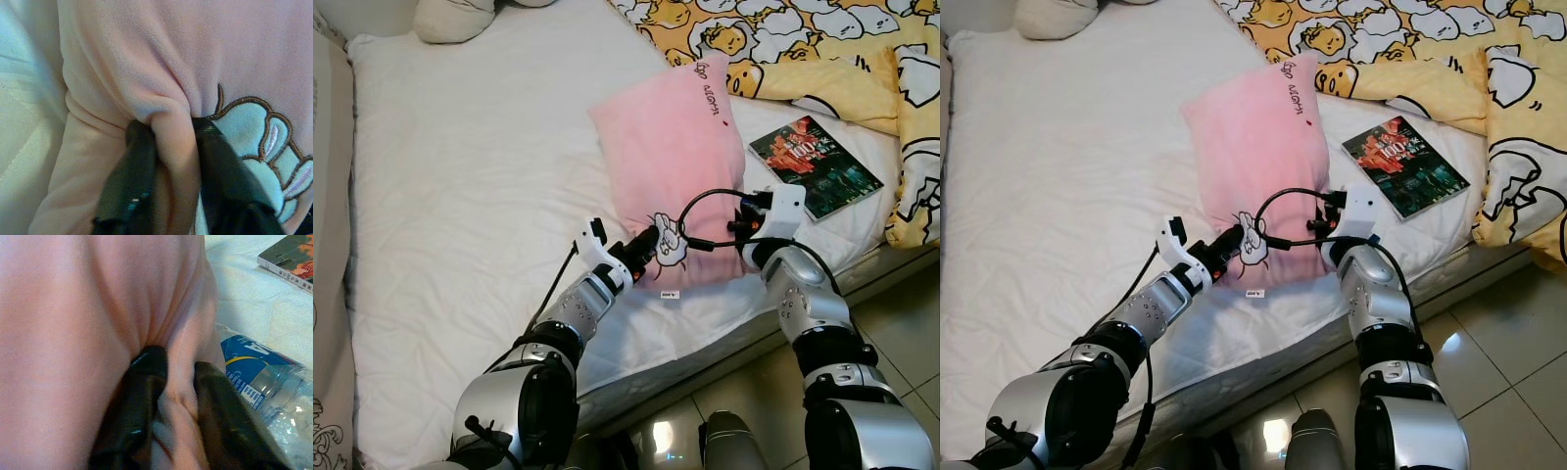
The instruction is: Clean up the room
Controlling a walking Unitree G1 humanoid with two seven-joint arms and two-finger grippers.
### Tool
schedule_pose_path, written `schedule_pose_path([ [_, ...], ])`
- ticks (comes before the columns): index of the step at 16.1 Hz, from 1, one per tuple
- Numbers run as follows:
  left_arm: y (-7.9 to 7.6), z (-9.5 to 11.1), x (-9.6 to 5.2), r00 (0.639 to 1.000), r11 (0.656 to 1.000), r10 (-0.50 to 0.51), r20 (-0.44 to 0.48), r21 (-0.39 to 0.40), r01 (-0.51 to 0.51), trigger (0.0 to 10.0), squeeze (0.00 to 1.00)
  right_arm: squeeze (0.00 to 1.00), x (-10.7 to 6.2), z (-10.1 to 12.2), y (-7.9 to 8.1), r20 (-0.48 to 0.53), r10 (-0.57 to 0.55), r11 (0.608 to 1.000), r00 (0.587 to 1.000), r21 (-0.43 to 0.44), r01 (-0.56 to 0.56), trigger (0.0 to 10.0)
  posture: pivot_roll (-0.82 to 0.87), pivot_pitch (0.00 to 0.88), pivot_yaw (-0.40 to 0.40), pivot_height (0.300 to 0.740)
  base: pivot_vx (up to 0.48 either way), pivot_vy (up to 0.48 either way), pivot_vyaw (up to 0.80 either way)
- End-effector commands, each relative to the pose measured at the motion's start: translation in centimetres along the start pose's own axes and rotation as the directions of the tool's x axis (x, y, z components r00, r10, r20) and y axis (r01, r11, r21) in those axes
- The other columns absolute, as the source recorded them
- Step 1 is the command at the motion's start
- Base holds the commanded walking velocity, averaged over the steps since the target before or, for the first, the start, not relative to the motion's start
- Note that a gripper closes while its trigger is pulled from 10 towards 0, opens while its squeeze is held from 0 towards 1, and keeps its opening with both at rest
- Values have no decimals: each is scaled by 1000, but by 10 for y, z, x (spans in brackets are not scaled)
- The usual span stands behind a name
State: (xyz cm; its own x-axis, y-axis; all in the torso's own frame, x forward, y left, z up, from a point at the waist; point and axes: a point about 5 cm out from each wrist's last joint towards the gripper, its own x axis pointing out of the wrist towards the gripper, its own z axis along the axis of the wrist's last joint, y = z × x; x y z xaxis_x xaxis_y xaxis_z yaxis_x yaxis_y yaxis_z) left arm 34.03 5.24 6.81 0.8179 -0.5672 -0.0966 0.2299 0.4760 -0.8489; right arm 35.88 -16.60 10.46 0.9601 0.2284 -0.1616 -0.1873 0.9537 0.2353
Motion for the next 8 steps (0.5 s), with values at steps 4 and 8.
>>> schedule_pose_path([
  [4,-17,-38,8,997,996,-54,-52,-74,50,0,0,0,1,-14,15,-43,57,998,997,22,-56,0,-244,117,180,740,0,0,0],
  [8,-16,1,5,994,993,-110,27,47,109,0,0,0,10,18,25,42,119,992,992,-41,-117,0,-213,50,166,740,0,0,0],
])
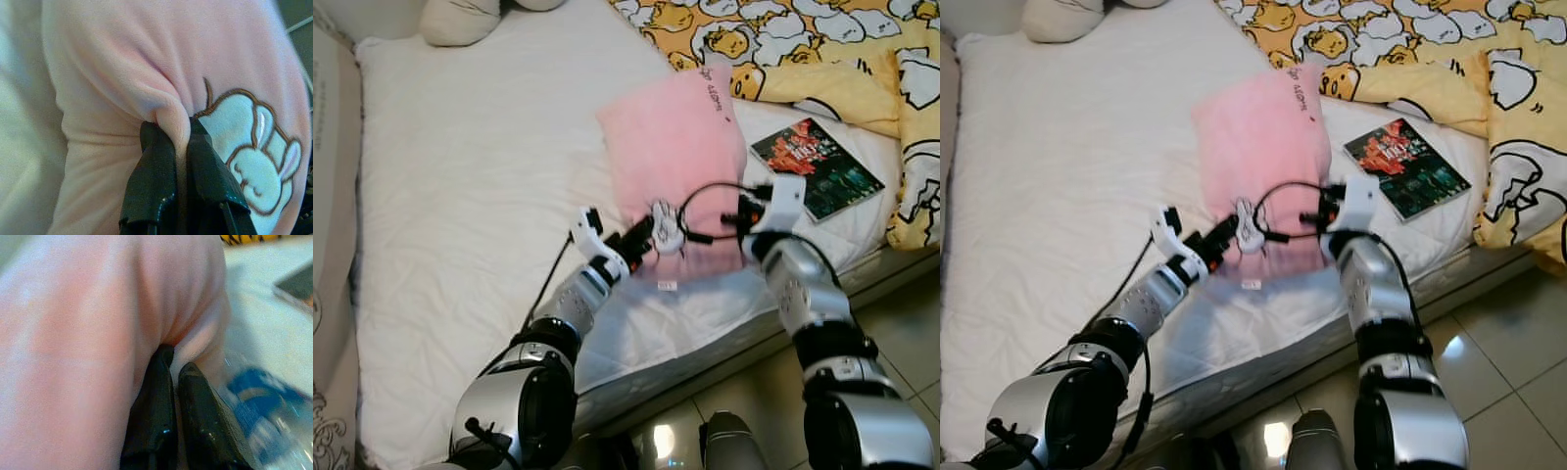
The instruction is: Clean up the room
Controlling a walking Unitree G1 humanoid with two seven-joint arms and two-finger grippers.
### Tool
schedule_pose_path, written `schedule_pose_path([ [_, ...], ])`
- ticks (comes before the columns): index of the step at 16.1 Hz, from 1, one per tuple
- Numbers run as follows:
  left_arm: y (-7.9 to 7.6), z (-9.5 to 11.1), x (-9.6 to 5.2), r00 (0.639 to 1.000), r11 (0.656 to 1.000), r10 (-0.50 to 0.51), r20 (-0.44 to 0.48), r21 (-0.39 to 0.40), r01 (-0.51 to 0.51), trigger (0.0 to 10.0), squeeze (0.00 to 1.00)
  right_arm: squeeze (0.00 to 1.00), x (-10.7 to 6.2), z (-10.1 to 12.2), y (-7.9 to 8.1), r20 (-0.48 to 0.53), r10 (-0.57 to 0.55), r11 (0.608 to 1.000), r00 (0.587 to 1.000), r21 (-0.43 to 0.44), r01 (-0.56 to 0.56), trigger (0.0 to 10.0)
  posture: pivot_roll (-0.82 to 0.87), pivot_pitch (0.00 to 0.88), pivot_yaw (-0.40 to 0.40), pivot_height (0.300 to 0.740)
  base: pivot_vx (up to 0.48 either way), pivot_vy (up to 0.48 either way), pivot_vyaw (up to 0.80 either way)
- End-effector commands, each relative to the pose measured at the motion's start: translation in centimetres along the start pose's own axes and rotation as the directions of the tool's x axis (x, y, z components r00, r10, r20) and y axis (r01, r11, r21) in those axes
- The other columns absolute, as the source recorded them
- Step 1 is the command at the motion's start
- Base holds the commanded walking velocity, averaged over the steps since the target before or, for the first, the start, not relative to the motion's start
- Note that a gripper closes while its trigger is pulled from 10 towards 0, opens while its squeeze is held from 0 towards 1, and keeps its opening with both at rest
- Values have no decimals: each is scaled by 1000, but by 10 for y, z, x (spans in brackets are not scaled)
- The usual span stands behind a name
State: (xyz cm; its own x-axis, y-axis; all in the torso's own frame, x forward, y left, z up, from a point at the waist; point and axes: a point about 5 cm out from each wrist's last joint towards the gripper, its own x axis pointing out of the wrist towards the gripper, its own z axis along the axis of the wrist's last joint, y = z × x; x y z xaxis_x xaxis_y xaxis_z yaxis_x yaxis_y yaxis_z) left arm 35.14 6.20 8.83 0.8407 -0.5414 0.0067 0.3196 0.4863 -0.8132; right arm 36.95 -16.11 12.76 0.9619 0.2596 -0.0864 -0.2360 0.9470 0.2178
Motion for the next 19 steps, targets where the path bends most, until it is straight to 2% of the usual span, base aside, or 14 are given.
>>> schedule_pose_path([
  [1,-4,6,0,998,999,-49,41,-21,50,0,0,0,10,14,20,29,91,996,995,-15,-91,0,-193,11,157,740,0,0,0],
  [3,-5,24,-1,993,998,-52,107,-18,54,0,0,0,15,26,21,63,103,995,993,-26,-101,0,-183,0,154,740,0,0,0],
  [5,-11,54,-3,983,996,-53,175,78,39,0,0,0,23,50,30,108,141,989,984,-71,-134,0,-182,0,155,740,0,0,0],
  [6,-11,60,-4,982,991,-50,182,128,26,0,0,0,24,56,33,122,151,986,981,-86,-141,0,-180,0,153,740,0,0,0],
  [7,-14,80,-12,974,965,-49,222,260,-11,0,0,0,25,68,36,152,167,980,974,-134,-147,0,-173,0,151,740,0,0,0],
  [8,-16,90,-19,970,942,-49,237,334,-34,0,0,0,24,71,34,163,166,979,973,-149,-142,0,-168,0,149,740,0,0,0],
  [10,-11,110,-41,955,891,-22,295,439,-115,0,0,0,17,69,22,172,126,979,977,-179,-95,0,-144,0,143,740,0,0,0],
  [11,-8,118,-53,948,872,-9,318,467,-148,0,0,0,13,65,15,180,95,983,979,-172,-64,0,-139,0,142,740,0,0,0],
  [12,-5,120,-60,945,862,7,328,476,-172,0,0,0,11,62,11,184,73,986,980,-163,-43,0,-135,0,141,740,0,0,0],
  [14,-3,119,-63,939,847,39,343,487,-213,0,0,0,9,56,6,178,56,986,982,-163,-26,0,-134,0,137,740,0,405,659],
  [16,-3,115,-62,935,837,69,347,490,-244,0,0,0,8,49,7,156,64,982,986,-187,-34,0,-138,0,136,740,0,480,737],
  [19,-5,108,-59,939,839,76,336,487,-242,0,0,0,9,48,5,150,58,979,987,-204,-27,0,-143,0,135,740,0,480,731],
])
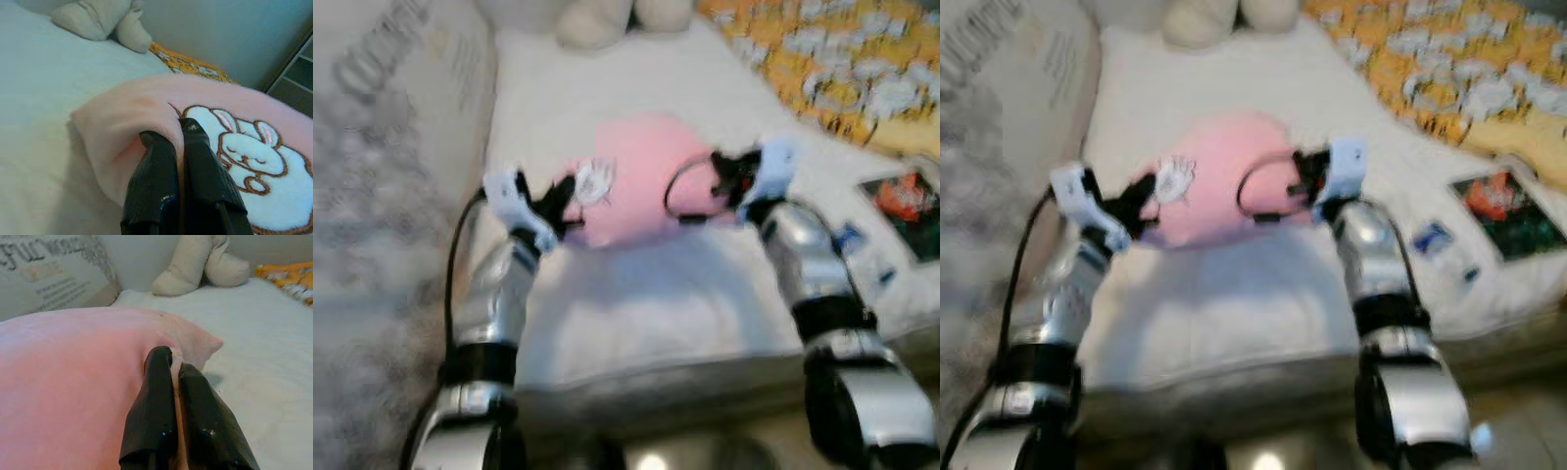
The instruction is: Clean up the room
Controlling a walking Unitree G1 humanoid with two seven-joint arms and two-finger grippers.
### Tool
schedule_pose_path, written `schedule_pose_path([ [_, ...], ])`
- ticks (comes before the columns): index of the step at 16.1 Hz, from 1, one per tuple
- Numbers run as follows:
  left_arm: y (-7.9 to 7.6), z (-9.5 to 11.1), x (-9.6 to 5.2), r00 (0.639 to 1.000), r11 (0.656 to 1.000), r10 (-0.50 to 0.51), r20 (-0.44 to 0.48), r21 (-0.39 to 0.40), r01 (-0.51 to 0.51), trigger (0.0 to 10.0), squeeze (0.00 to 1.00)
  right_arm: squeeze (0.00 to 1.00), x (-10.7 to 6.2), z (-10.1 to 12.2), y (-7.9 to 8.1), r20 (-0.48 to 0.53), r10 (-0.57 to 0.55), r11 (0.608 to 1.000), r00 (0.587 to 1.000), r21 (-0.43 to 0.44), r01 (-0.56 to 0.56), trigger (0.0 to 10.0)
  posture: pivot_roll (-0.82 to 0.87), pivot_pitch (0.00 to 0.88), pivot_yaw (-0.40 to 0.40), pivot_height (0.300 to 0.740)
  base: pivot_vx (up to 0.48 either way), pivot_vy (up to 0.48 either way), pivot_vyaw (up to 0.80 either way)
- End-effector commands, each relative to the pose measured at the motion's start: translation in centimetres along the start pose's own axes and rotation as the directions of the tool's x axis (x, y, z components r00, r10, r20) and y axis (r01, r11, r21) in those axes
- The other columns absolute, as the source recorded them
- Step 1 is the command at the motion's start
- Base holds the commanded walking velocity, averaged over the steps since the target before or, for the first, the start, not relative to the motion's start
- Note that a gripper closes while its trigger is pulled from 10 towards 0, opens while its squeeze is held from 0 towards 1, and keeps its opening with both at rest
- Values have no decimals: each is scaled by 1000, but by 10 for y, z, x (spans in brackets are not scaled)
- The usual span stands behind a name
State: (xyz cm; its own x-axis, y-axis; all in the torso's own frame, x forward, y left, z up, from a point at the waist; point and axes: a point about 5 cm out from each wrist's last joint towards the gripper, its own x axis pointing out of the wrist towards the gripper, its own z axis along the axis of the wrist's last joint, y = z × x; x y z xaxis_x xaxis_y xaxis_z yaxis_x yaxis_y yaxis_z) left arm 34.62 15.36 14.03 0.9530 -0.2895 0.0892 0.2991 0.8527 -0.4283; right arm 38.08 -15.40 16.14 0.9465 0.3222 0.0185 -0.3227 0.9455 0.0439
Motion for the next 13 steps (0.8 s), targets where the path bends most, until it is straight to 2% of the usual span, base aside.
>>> schedule_pose_path([
  [1,4,17,-2,998,999,24,64,31,-26,0,0,0,0,13,-10,53,-40,999,998,-30,42,0,-143,0,134,740,0,472,719],
  [5,-5,10,-2,998,998,32,49,45,-35,0,0,0,0,9,-13,19,-49,996,999,-67,50,0,-135,0,130,740,63,71,113],
  [7,-10,6,-4,998,998,30,50,47,-33,0,0,0,2,6,-14,5,-51,996,999,-75,51,0,-128,0,125,740,0,0,622],
  [11,-9,1,-4,997,995,68,33,77,-70,0,0,0,6,1,-14,-49,-41,992,998,-119,35,0,-111,0,110,740,0,0,511],
  [13,-13,-3,-4,998,995,62,33,73,-65,0,0,0,7,-2,-14,-70,-47,987,996,-154,36,0,-106,0,108,740,0,0,0],
])
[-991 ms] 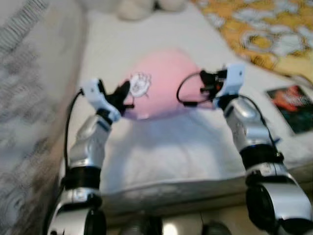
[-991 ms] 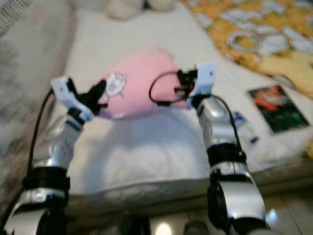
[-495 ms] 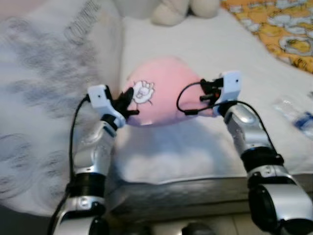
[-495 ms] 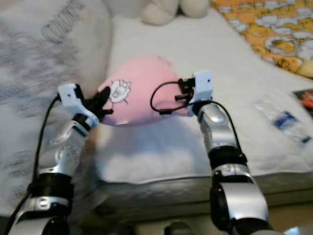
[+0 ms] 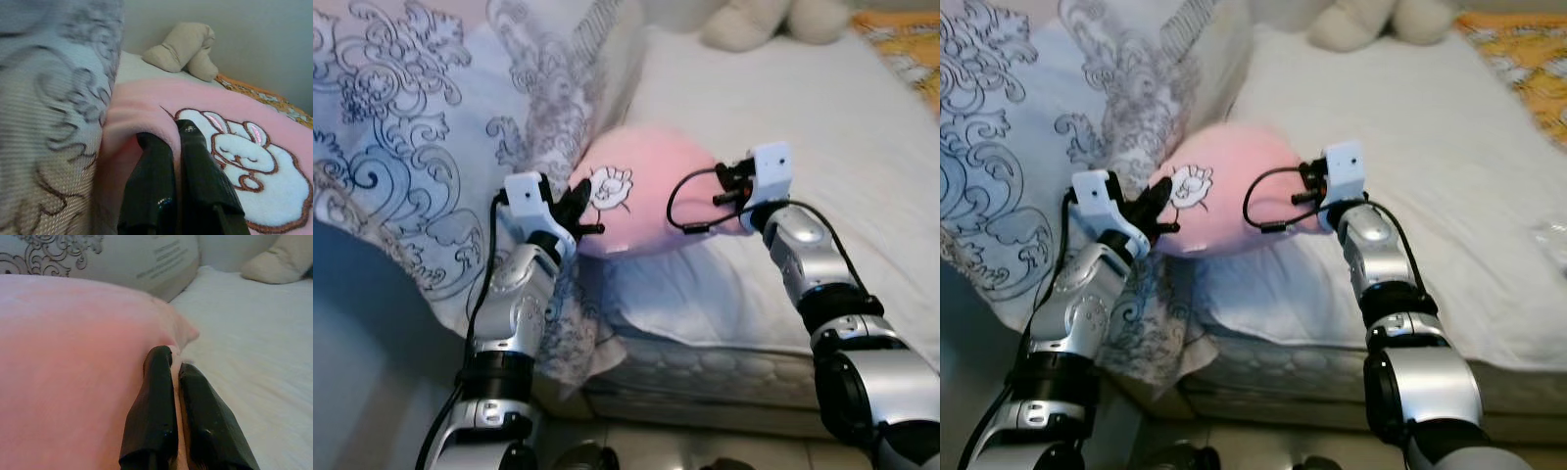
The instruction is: Clean up the room
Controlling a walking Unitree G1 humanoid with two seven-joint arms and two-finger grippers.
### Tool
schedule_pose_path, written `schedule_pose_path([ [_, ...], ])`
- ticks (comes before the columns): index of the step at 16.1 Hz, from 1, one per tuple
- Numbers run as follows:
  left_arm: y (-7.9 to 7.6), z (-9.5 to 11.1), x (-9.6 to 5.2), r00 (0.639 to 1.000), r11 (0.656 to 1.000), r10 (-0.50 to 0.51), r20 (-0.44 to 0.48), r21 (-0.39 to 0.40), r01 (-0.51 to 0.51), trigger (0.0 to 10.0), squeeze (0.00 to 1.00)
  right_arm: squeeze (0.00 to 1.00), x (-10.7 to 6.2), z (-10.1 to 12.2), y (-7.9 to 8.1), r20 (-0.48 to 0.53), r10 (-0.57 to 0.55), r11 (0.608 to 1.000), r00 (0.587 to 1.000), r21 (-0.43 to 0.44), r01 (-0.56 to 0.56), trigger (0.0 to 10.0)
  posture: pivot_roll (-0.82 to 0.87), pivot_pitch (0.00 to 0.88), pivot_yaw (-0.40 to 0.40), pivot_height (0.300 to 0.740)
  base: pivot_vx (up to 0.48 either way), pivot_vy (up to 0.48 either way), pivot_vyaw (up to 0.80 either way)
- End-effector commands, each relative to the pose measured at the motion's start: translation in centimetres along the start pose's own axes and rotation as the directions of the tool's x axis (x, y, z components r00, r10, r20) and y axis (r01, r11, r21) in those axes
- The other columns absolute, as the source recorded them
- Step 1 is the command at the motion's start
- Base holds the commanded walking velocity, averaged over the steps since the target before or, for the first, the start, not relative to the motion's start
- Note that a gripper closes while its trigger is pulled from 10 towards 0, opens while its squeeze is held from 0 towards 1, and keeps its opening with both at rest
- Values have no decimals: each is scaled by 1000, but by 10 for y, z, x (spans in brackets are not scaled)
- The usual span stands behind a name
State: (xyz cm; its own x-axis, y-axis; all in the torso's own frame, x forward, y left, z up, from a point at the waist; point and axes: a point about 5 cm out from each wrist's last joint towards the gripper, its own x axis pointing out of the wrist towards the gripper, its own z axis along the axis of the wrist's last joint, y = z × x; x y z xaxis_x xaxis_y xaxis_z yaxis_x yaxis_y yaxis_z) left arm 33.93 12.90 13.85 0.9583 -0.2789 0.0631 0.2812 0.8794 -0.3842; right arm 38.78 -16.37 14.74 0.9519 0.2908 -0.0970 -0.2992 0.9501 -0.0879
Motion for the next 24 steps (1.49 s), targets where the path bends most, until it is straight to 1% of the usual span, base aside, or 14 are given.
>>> schedule_pose_path([
  [1,7,7,-4,998,999,36,45,26,-37,0,0,0,3,12,-4,35,-22,999,999,-37,23,0,-107,0,107,740,0,0,0],
  [2,6,6,-3,999,999,32,37,34,-34,0,0,0,3,11,-4,26,-30,998,999,-51,31,10000,-106,0,108,740,0,0,0],
  [3,5,5,-2,999,999,30,36,39,-32,0,0,0,3,11,-4,29,-32,998,999,-50,34,10000,-107,0,108,740,0,0,0],
  [5,6,9,2,999,997,16,31,77,-19,0,0,0,3,13,-6,70,-86,995,994,-47,89,10000,-112,0,112,740,0,0,0],
  [8,4,13,4,999,997,8,50,81,-12,0,0,0,1,8,-3,72,-82,995,994,-53,86,10000,-119,0,118,740,80,0,0],
  [11,0,7,8,999,995,19,37,95,-23,0,0,0,2,7,-1,81,-86,996,993,10,85,10000,-128,0,122,740,480,0,0],
  [16,-2,3,12,1000,996,13,21,92,-15,0,0,0,2,6,-1,74,-81,997,994,3,81,10000,-134,0,122,740,480,0,0],
  [18,-3,2,15,999,995,36,20,96,-37,0,0,0,4,10,0,67,-65,998,996,-20,67,10000,-140,0,126,740,450,0,0],
  [20,-3,0,17,998,995,62,30,81,-64,0,0,0,9,13,3,41,-13,999,999,-32,14,10000,-144,0,130,740,0,0,0],
  [22,1,-8,20,995,991,101,14,81,-102,0,0,0,10,5,8,-39,29,999,999,-45,-31,10000,-133,0,114,740,0,0,0],
  [24,3,-15,23,992,989,122,-8,79,-121,0,0,0,9,-2,10,-84,44,996,995,-75,-50,10000,-126,0,103,740,0,0,0],
])
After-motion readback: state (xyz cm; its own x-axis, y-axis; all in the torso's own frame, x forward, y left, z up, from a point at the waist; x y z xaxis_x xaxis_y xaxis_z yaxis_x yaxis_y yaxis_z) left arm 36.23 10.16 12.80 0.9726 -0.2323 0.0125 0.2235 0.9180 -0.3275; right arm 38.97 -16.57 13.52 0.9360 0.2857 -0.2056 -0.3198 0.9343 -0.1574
